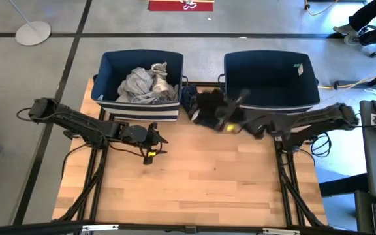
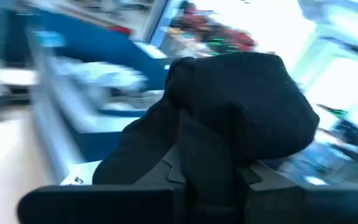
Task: Sort clothes
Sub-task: Put the black shorts into the right blue bin
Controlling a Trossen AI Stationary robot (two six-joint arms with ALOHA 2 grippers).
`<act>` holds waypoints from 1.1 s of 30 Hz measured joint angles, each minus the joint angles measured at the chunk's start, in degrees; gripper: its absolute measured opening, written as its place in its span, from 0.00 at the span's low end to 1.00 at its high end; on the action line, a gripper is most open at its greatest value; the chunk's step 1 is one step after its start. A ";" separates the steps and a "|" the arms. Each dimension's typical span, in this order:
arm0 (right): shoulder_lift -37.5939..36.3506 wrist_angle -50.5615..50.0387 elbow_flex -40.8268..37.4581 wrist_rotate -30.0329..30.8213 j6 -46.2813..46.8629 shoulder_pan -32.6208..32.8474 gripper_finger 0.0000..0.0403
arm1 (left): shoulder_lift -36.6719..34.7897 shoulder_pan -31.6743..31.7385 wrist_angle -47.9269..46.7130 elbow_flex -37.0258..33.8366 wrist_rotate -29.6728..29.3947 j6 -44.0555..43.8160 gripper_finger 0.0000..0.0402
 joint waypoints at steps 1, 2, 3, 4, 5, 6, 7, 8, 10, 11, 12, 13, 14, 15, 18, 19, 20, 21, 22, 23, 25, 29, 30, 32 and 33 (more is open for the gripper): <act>-1.62 -0.05 0.00 1.00 -1.13 -1.27 0.12 | 0.00 0.00 1.24 -0.49 0.00 -0.20 0.50; -3.27 -0.06 0.00 1.69 -2.06 -2.58 0.12 | -0.01 0.01 2.02 -0.87 0.00 -0.43 0.50; -4.71 -0.12 0.00 1.85 -2.79 -4.00 0.12 | -0.01 0.00 2.83 -1.30 0.00 -0.57 0.50; -6.02 0.05 0.00 1.85 -3.60 -5.57 0.12 | -0.01 0.00 3.35 -1.65 0.00 -0.73 0.50; -7.29 0.06 0.00 1.84 -3.97 -7.15 0.11 | -0.01 0.00 3.89 -1.88 0.00 -0.90 0.50; -8.28 0.05 0.00 1.85 -4.14 -8.75 0.11 | -0.01 0.00 4.15 -1.98 0.00 -1.46 0.50; -9.08 0.02 0.02 1.85 -4.25 -10.47 0.11 | -0.03 0.02 4.41 -2.08 0.00 -1.74 0.50; -9.74 -0.28 0.02 1.87 -4.51 -12.13 0.12 | -0.03 0.02 4.49 -2.20 0.00 -1.99 0.50; -10.50 -0.93 0.02 1.97 -5.26 -15.32 0.12 | -0.03 0.02 4.24 -2.40 0.00 -2.40 0.50; -10.63 -1.03 0.02 2.32 -5.33 -16.82 0.12 | -0.03 0.02 4.26 -2.41 0.00 -2.72 0.50; -10.64 -1.47 0.02 2.43 -5.31 -18.26 0.12 | -0.03 0.02 4.30 -2.41 0.00 -2.89 0.50; -10.62 -2.30 0.02 2.44 -5.25 -19.65 0.12 | -0.05 0.02 4.35 -2.41 0.00 -3.01 0.50; -10.44 -3.34 0.02 2.40 -5.06 -20.95 0.12 | -0.04 0.02 4.31 -2.41 0.00 -3.05 0.50; -10.21 -4.55 0.02 2.34 -4.59 -22.08 0.12 | -0.03 0.02 4.27 -2.41 0.00 -3.18 0.50; -9.92 -8.87 0.02 2.26 -2.49 -24.19 0.12 | -0.03 0.02 4.29 -2.41 0.00 -3.24 0.50; -9.97 -9.70 0.02 2.28 -1.88 -24.54 0.12 | -0.05 0.01 4.27 -2.41 0.00 -3.40 0.50; -10.06 -10.58 0.02 2.37 -1.32 -24.69 0.12 | -0.04 0.02 4.27 -2.41 0.00 -3.46 0.50; -10.14 -11.46 0.02 2.94 -1.15 -24.68 0.12 | -0.03 0.02 4.29 -2.41 0.00 -3.46 0.50; -10.14 -12.14 0.02 3.66 -1.11 -24.68 0.12 | -0.03 0.02 4.26 -2.41 0.00 -3.41 0.50; -10.13 -12.87 0.02 4.29 -1.09 -24.70 0.12 | -0.04 0.02 4.25 -2.41 0.00 -3.29 0.50; -10.01 -14.79 0.02 4.87 -0.33 -25.50 0.12 | -0.03 0.02 4.30 -2.41 -0.02 -2.65 0.50; -9.71 -20.60 0.02 2.55 6.85 -27.97 0.15 | -0.03 0.02 4.51 -2.41 -0.02 -1.69 0.50; -9.63 -22.06 0.02 1.52 8.76 -28.75 0.16 | -0.04 0.02 4.48 -2.41 -0.02 -1.69 0.50; -9.51 -24.76 0.02 -0.35 12.01 -30.34 0.18 | -0.04 0.02 4.46 -2.41 -0.05 -1.88 0.50; -9.31 -25.47 0.02 -1.38 13.56 -31.00 0.19 | -0.03 0.02 4.46 -2.41 -0.05 -1.94 0.50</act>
